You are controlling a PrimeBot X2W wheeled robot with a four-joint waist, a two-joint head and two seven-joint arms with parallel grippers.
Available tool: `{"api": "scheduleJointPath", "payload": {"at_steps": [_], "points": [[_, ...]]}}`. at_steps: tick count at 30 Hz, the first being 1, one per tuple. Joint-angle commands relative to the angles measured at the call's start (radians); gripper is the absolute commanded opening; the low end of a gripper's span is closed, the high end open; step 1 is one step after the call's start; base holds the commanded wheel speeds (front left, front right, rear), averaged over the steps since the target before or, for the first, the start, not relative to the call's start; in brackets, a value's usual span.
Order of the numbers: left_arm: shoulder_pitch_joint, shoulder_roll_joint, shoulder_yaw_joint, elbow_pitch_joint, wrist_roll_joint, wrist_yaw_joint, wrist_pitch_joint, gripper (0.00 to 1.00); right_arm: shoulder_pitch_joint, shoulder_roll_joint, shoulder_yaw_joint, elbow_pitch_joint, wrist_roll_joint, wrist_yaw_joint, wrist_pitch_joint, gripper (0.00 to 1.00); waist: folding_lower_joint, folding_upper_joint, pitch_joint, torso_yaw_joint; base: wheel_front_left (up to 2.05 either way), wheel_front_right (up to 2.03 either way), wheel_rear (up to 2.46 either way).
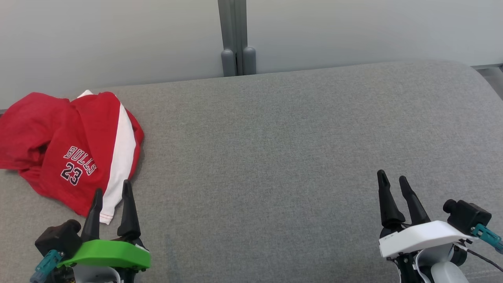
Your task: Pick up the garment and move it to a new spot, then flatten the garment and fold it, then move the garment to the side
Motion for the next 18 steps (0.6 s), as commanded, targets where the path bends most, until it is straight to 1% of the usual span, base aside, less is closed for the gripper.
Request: {"api": "scheduleJointPath", "payload": {"at_steps": [1, 18], "points": [[0.001, 0.012, -0.002, -0.009, 0.036, 0.008, -0.009, 1.00, 0.001, -0.006, 0.004, -0.012, -0.029, 0.003, -0.010, 1.00, 0.0000, 0.0000, -0.001, 0.000, 0.00, 0.00, 0.00], [0.010, 0.027, -0.024, 0.003, 0.192, 0.020, -0.048, 1.00, 0.013, -0.007, 0.009, -0.016, -0.200, 0.003, -0.050, 1.00, 0.0000, 0.0000, -0.003, 0.007, 0.00, 0.00, 0.00]]}}
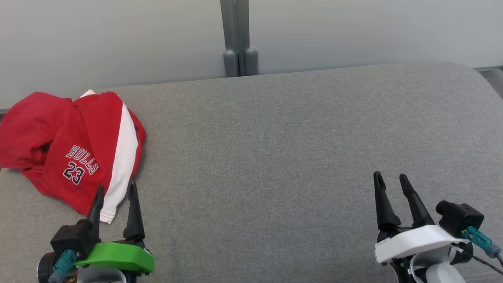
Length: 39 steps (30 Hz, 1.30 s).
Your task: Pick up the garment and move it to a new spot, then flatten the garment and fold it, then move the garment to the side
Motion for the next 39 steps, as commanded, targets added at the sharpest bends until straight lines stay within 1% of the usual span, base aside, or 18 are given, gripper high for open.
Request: {"api": "scheduleJointPath", "payload": {"at_steps": [1, 14, 27, 34, 39], "points": [[0.007, 0.011, 0.000, -0.003, 0.026, 0.005, -0.008, 1.00, 0.005, -0.006, -0.002, -0.010, -0.027, 0.003, -0.010, 1.00, 0.0000, 0.0000, 0.000, 0.000, 0.00, 0.00, 0.00], [0.012, 0.020, -0.014, 0.007, 0.130, 0.016, -0.035, 1.00, 0.015, -0.006, 0.001, -0.010, -0.138, 0.003, -0.037, 1.00, 0.0000, 0.0000, 0.000, 0.002, 0.00, 0.00, 0.00], [0.009, 0.022, -0.025, 0.035, 0.208, 0.010, -0.059, 1.00, 0.019, -0.006, 0.013, 0.000, -0.233, 0.003, -0.059, 1.00, 0.0000, 0.0000, -0.005, 0.005, 0.00, 0.00, 0.00], [0.008, 0.019, -0.027, 0.049, 0.232, 0.005, -0.072, 1.00, 0.024, -0.007, 0.018, 0.003, -0.269, 0.003, -0.066, 1.00, 0.0000, 0.0000, -0.014, 0.008, 0.00, 0.00, 0.00], [0.009, 0.017, -0.033, 0.045, 0.221, 0.012, -0.062, 1.00, 0.026, -0.007, 0.011, 0.003, -0.261, 0.002, -0.059, 1.00, 0.0000, 0.0000, -0.019, 0.010, 0.00, 0.00, 0.00]]}}
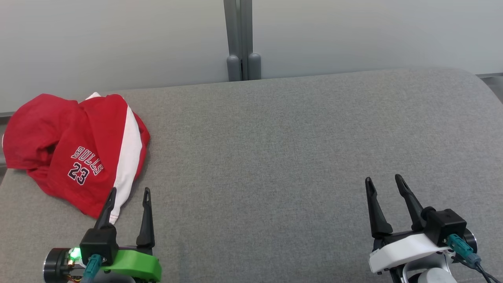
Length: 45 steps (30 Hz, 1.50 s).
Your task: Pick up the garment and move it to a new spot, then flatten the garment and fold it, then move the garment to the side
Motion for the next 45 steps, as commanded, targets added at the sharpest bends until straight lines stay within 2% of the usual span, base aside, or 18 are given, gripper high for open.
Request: {"api": "scheduleJointPath", "payload": {"at_steps": [1, 32, 45], "points": [[0.009, 0.003, -0.002, -0.009, -0.004, 0.007, 0.007, 1.00, 0.010, -0.004, -0.004, 0.000, 0.002, 0.000, 0.003, 1.00, 0.0000, -0.0001, -0.001, 0.001, 0.00, 0.00, 0.00], [0.025, 0.024, 0.002, -0.053, -0.057, 0.037, 0.086, 1.00, 0.021, -0.004, -0.028, -0.012, 0.024, 0.000, 0.052, 1.00, 0.0000, -0.0001, -0.002, 0.014, 0.00, 0.00, 0.00], [0.029, 0.039, 0.005, -0.056, -0.069, 0.048, 0.087, 1.00, 0.026, -0.004, -0.027, -0.014, 0.028, 0.000, 0.056, 1.00, 0.0000, -0.0001, -0.001, 0.029, 0.00, 0.00, 0.00]]}}
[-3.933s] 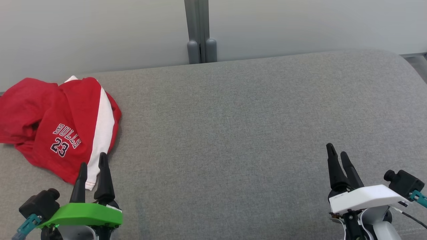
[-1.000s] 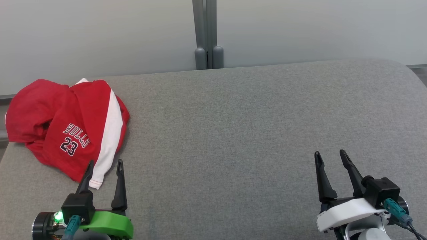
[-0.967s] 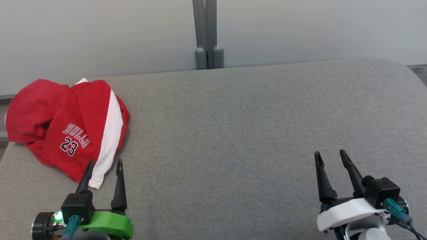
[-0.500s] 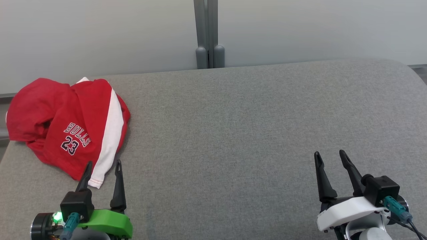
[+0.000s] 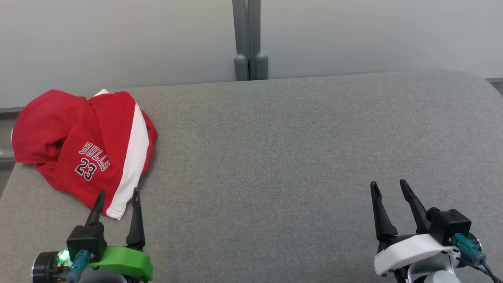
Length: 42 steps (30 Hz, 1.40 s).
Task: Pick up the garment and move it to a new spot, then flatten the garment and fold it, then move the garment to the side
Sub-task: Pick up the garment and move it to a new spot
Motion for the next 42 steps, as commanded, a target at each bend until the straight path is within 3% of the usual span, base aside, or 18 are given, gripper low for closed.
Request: {"api": "scheduleJointPath", "payload": {"at_steps": [1, 11, 32, 42], "points": [[0.012, 0.014, 0.007, 0.001, -0.008, 0.007, -0.004, 1.00, 0.009, -0.004, 0.002, -0.002, 0.009, 0.000, -0.002, 1.00, 0.0000, -0.0001, 0.000, 0.009, 0.00, 0.00, 0.00], [0.017, 0.036, 0.024, 0.005, -0.022, 0.018, -0.004, 1.00, 0.013, -0.004, 0.019, 0.011, 0.019, 0.000, -0.011, 1.00, 0.0000, -0.0001, -0.001, 0.085, 0.00, 0.00, 0.00], [0.049, 0.060, 0.038, -0.033, -0.038, 0.050, 0.028, 1.00, 0.016, -0.004, 0.033, 0.036, 0.038, 0.000, -0.027, 1.00, 0.0000, -0.0001, -0.003, 0.323, 0.00, 0.00, 0.00], [0.059, 0.069, 0.041, -0.034, -0.045, 0.062, 0.024, 1.00, 0.007, -0.004, 0.042, 0.055, 0.042, 0.000, -0.036, 1.00, 0.0000, -0.0001, -0.004, 0.377, 0.00, 0.00, 0.00]]}}
